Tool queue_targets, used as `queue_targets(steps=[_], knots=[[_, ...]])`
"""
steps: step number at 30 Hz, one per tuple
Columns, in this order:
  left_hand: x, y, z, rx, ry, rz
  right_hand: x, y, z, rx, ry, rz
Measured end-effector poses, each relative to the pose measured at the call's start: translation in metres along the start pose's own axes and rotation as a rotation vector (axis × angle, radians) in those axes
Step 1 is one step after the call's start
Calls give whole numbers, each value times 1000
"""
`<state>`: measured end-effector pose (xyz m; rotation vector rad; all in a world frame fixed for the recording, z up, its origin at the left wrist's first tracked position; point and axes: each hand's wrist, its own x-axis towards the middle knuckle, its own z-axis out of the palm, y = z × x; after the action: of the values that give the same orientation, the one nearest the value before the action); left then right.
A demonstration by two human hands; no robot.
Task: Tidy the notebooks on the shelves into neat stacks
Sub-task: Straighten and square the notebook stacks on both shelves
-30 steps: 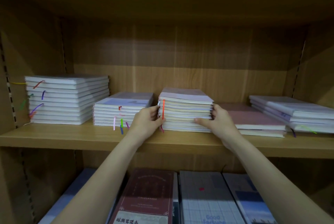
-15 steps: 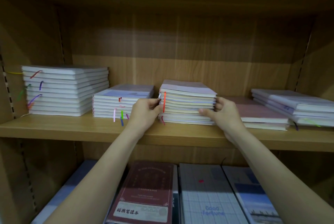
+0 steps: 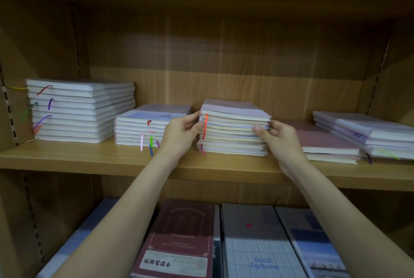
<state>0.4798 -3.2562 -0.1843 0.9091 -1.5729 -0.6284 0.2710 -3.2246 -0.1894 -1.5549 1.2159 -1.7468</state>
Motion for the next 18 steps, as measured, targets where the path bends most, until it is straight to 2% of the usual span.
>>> queue_targets(steps=[8,13,18], knots=[[0,1,0,114,51,12,2,3,0,-7,1,-14],[-3,2,2,72,-58,18,2,1,1,-77,35,-35],[3,5,2,157,-34,75,1,0,2,-121,23,-35]])
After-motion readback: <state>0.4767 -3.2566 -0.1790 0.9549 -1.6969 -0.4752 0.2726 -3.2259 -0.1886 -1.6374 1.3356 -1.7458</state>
